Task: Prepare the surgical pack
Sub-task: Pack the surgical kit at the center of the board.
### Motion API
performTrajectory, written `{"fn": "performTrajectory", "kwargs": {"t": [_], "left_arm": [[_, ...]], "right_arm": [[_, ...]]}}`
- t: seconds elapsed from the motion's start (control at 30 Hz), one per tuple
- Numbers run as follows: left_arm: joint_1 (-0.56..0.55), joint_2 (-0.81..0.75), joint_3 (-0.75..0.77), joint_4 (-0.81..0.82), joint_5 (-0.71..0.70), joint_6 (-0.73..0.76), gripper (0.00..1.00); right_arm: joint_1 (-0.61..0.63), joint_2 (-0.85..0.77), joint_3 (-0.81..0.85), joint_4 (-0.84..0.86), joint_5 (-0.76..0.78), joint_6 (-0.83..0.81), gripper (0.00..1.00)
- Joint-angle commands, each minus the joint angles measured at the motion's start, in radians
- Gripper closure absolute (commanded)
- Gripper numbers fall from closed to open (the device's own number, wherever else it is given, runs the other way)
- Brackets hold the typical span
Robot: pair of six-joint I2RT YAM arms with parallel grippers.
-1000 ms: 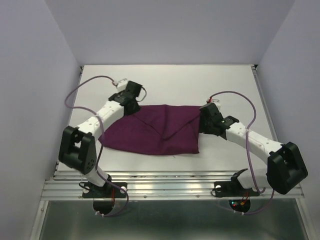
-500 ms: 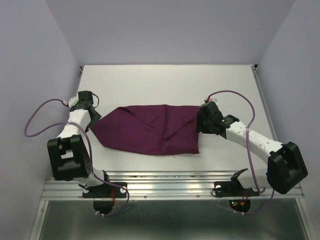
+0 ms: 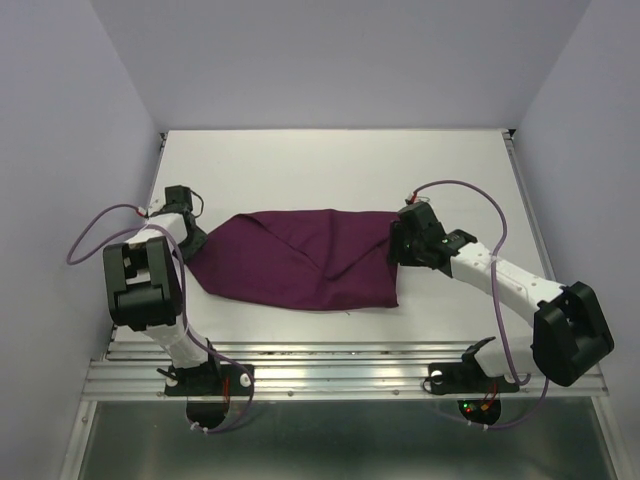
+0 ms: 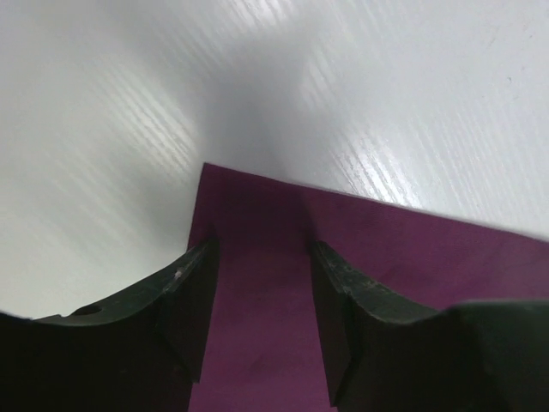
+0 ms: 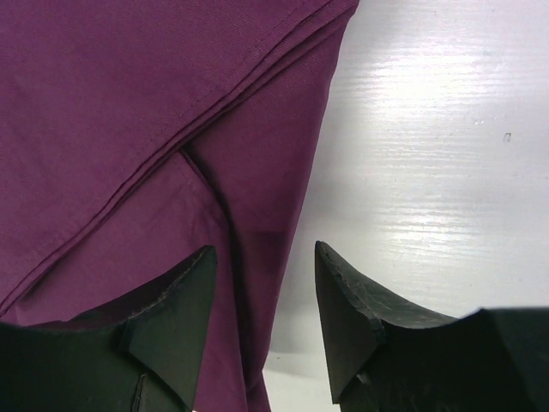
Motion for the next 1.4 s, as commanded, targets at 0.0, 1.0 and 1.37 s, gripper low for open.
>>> {"fn": "performTrajectory", "kwargs": {"t": [0.0,1.0,1.37], "left_arm": [[-0.019,0.051,-0.02,0.04,0.001,-0.023,0.46],[-0.38,-0.374,0.321,-0.233,-0.019,-0.039,1.0],[-0.676,-0.324,0.542,-0.191,0.057,-0.074,1.0]], "right_arm": [[-0.007,0.005,-0.001,0.044,-0.003,-0.014,0.45],[-0.09,0.086,0.044,-0.03,0.064,0.066,0.61],[-0.09,0.071,-0.017,0.033,0.061,0.092,0.84]]}}
